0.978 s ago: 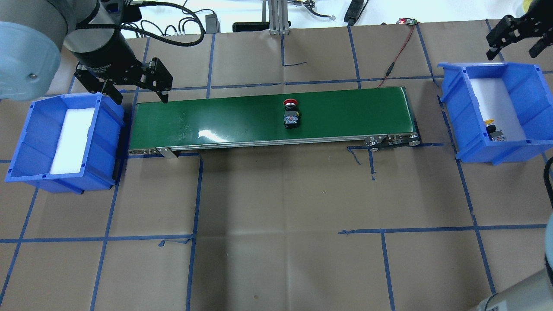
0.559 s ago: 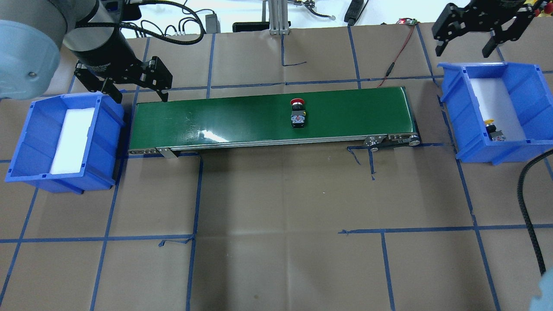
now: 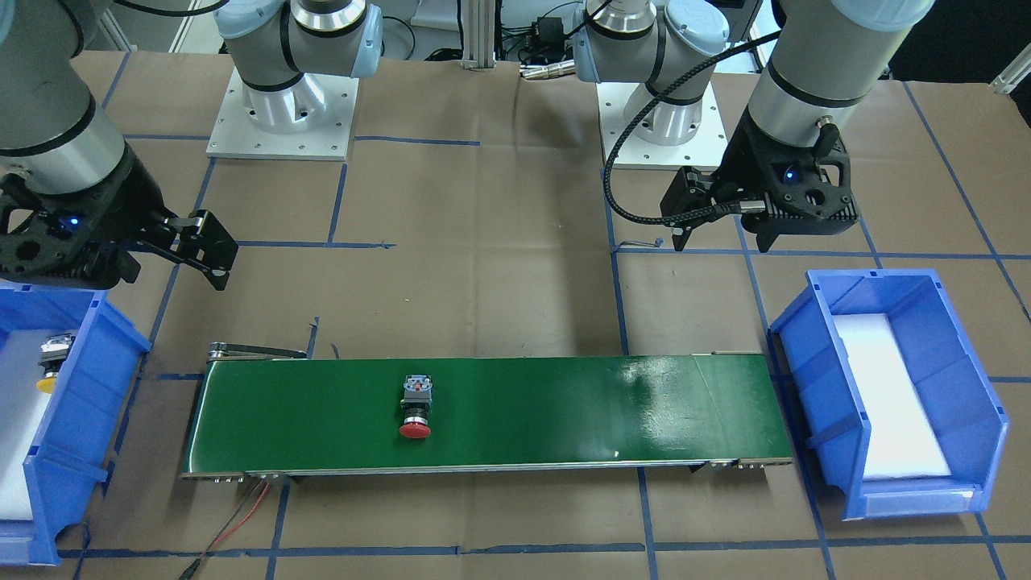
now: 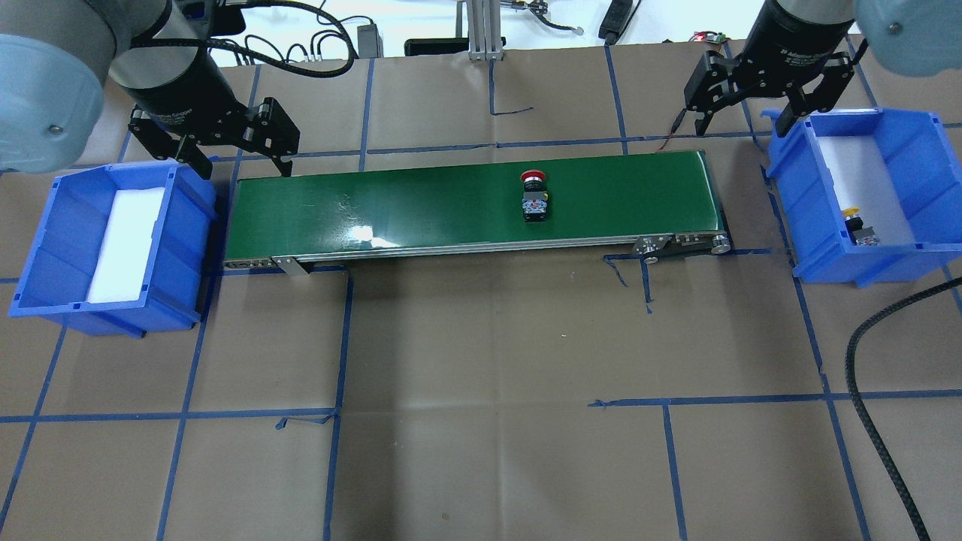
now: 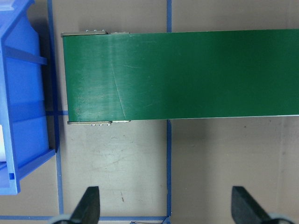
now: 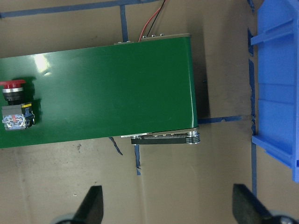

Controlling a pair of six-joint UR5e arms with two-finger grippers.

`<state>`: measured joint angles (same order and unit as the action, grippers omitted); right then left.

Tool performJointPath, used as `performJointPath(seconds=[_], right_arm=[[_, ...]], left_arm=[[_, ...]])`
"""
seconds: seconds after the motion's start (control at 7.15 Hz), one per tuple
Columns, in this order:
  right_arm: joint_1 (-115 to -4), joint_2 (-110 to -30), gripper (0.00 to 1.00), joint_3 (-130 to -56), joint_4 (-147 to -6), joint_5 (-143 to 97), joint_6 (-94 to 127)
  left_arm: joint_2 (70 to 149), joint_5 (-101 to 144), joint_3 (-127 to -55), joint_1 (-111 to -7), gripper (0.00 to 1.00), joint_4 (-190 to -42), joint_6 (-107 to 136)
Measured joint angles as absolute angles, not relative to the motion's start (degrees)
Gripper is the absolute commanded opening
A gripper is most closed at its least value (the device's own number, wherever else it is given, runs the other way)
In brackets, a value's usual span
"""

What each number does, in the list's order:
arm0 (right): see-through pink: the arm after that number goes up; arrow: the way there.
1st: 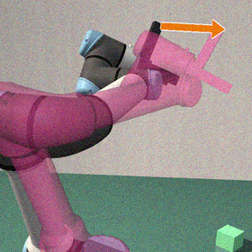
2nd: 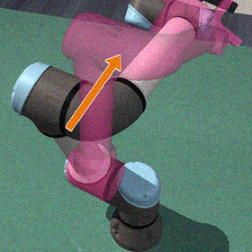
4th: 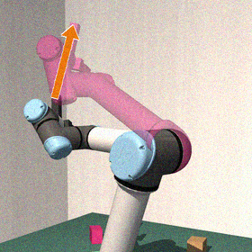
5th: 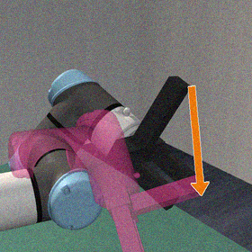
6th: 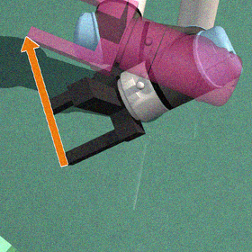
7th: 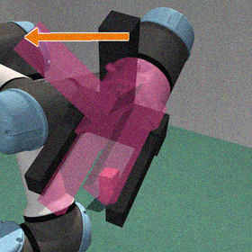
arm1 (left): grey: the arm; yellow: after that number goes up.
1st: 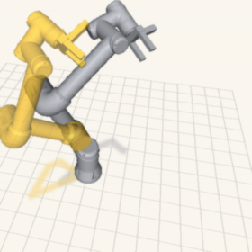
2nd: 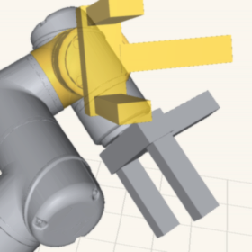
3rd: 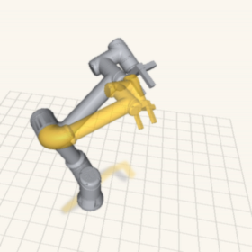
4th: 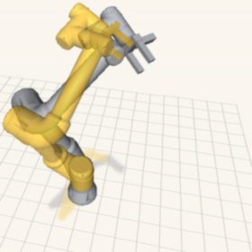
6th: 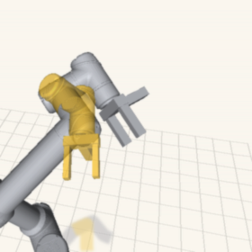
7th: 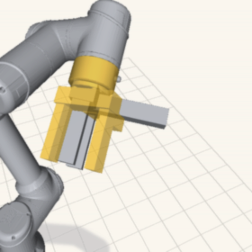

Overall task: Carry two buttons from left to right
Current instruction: 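Move the right gripper over the conveyor toward the red button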

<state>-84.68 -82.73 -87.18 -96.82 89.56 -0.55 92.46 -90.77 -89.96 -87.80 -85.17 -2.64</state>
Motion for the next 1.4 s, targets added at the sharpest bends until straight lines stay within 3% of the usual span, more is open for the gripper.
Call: performJointPath(seconds=[0.42,1.4], right_arm=[[-84.9,-83.3,0.97,-94.3,-106.3,87.6,0.8],[-85.5,-76.7,0.99,-95.2,-111.1,83.1,1.6]], left_arm=[[92.5,-90.8,-90.3,-87.8,1.0,-85.2,-2.6],[92.5,-90.5,-91.2,-87.8,1.0,-85.8,-2.3]])
